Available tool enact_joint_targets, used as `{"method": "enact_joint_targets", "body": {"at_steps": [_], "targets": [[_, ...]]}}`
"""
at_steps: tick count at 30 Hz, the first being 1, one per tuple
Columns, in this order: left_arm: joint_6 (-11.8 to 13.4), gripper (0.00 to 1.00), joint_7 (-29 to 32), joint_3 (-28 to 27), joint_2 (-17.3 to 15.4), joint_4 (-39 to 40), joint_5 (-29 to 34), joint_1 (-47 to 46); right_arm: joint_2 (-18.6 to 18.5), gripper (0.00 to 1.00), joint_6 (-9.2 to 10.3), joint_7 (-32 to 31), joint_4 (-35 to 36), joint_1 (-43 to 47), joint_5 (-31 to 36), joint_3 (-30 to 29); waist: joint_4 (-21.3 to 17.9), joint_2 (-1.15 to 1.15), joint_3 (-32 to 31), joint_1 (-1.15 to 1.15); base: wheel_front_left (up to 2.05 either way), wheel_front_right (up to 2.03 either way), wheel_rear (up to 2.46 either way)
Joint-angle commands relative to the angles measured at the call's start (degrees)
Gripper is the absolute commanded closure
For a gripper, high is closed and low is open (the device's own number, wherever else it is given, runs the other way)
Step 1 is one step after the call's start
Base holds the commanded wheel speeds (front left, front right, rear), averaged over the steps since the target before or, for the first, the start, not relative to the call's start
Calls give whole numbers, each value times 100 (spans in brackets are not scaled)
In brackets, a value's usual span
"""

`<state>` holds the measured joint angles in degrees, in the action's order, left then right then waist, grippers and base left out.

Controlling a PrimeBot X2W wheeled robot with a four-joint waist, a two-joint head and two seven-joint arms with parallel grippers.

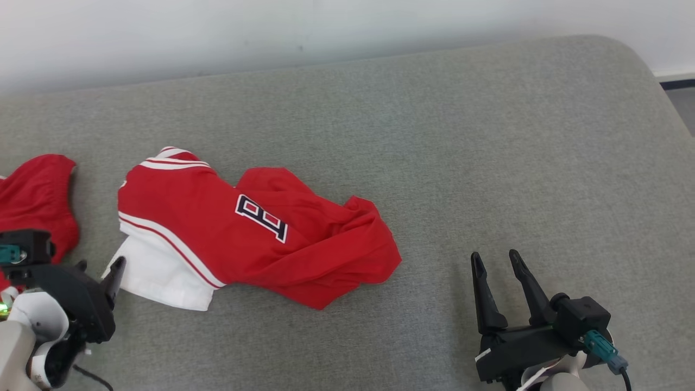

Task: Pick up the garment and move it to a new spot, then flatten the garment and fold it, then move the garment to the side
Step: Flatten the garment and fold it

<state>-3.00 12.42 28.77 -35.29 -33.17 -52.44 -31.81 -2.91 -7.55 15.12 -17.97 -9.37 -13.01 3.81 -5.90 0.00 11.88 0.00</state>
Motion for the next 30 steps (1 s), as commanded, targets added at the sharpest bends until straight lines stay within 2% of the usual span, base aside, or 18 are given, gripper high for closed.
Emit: {"method": "enact_joint_targets", "body": {"at_steps": [1, 5, 6, 7, 8, 9, 13, 18, 25, 30], "targets": [[2, 0, 69, -20, 18, -75, -81, -36, 6, 0, 13, 4, 1, -36, -11, 3, -96, 0, 71, 0, 0, 0, 0], [-48, 0, 207, -11, 49, -284, -183, -47, 7, 0, 13, 4, 4, -57, -30, -15, -192, 0, 119, 0, 0, 0, 0], [-35, 6, 224, -22, 74, -342, -225, -45, 7, 0, 13, 4, 6, -59, -32, -17, -200, 0, 125, 0, 0, 0, 0], [-29, 33, 239, -5, 73, -414, -216, -43, 7, 0, 13, 4, 6, -60, -35, -19, -208, 0, 127, 0, 0, 0, 0], [-51, 93, 222, 19, 72, -459, -185, -41, 7, 0, 13, 4, 4, -58, -35, -16, -214, 0, 122, 0, 0, 0, 0], [-62, 100, 214, 25, 102, -501, -210, -23, 7, 0, 13, 4, -1, -49, -33, -14, -215, 0, 104, 0, 0, 0, 0], [-155, 100, -208, -89, 169, -309, -256, 95, 7, 0, 13, 4, 0, 88, 31, -100, -99, 0, -93, 0, 0, 0, 0], [-87, 100, -567, -182, 254, 344, -363, 525, 7, 0, 13, 4, -17, 232, 88, -201, 165, 0, -372, 0, 0, 0, 0], [448, 100, -811, -314, 128, 1717, -460, 1475, 5, 0, 13, 4, -4, 362, 99, -217, 512, 0, -557, 0, 0, 0, 0], [975, 100, -922, -475, 118, 2777, -666, 2372, 5, 0, 13, 4, -5, 417, 88, -210, 643, 0, -585, 0, 0, 0, 0]]}}
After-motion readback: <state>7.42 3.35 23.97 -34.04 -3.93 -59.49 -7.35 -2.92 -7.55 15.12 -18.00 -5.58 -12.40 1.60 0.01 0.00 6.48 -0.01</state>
